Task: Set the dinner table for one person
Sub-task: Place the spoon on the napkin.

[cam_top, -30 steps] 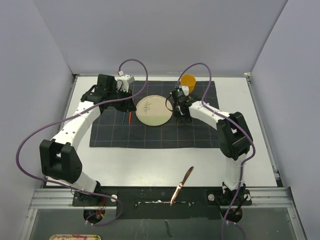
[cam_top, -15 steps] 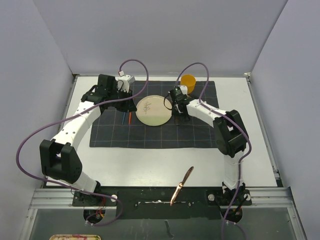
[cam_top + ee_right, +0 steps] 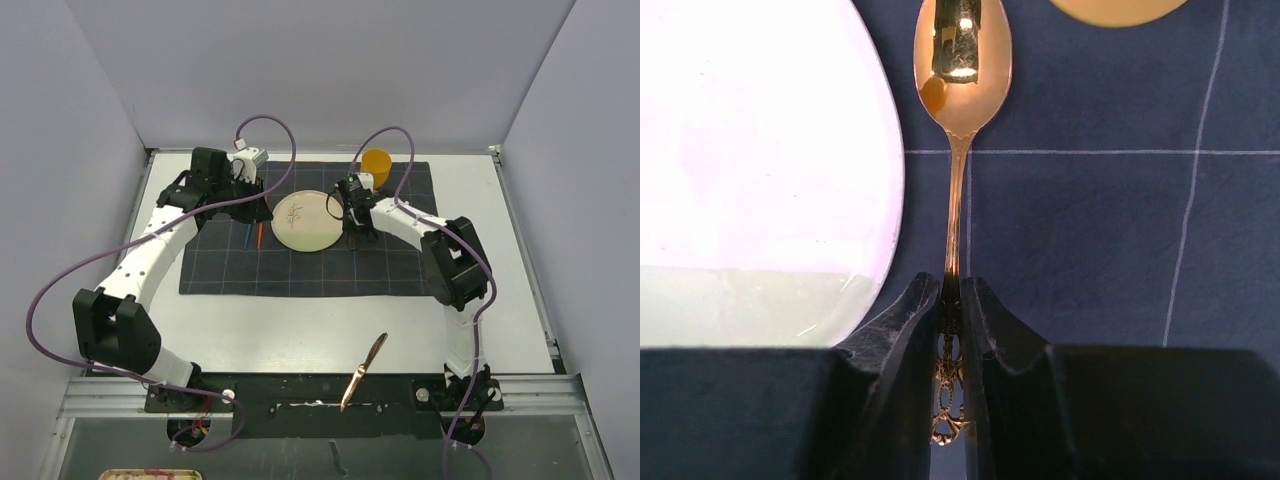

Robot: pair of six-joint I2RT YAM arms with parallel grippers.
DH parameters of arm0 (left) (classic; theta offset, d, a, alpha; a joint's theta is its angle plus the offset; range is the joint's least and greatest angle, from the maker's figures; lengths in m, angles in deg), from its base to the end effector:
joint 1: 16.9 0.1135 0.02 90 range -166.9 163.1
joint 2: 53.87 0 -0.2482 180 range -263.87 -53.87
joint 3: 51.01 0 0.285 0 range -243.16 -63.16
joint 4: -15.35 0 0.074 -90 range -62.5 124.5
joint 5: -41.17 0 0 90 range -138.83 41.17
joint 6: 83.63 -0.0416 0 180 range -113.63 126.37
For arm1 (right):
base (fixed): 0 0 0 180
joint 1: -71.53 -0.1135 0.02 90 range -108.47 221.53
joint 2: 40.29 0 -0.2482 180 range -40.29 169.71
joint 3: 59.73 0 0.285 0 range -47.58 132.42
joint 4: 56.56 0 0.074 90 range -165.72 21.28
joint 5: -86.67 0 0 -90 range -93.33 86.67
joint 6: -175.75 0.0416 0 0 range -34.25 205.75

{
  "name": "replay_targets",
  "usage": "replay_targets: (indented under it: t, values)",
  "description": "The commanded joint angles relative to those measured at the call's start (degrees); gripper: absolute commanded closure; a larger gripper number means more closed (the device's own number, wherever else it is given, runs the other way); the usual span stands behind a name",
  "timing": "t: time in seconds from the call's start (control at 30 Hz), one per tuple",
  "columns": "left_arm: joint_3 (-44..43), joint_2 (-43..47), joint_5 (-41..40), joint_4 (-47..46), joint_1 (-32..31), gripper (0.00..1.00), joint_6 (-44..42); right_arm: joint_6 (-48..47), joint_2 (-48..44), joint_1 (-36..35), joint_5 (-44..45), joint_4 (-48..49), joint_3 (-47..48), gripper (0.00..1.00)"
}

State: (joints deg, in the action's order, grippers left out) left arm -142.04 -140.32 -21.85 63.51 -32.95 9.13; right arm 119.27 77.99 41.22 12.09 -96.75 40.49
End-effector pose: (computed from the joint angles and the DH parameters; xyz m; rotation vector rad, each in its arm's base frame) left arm 0.3496 -0.1202 0.3074 0.5061 2.2795 -0.7125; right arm 0.4101 0.2269 0.1467 0.1684 2.5286 0.0897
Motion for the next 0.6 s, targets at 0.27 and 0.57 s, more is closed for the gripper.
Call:
replay_targets:
  t: [0.27, 0.57]
  values:
    - [-0.6, 3.2, 0.5, -0.8, -0.2, 0.86, 0.1, 0.7, 2.2, 0.8, 1.0, 1.1, 2.4, 1.00]
    - [-1.3, 2.3, 1.0, -0.6, -0.2, 0.86, 0.1, 0.3, 3.3, 1.6, -1.0, 2.1, 2.7, 1.00]
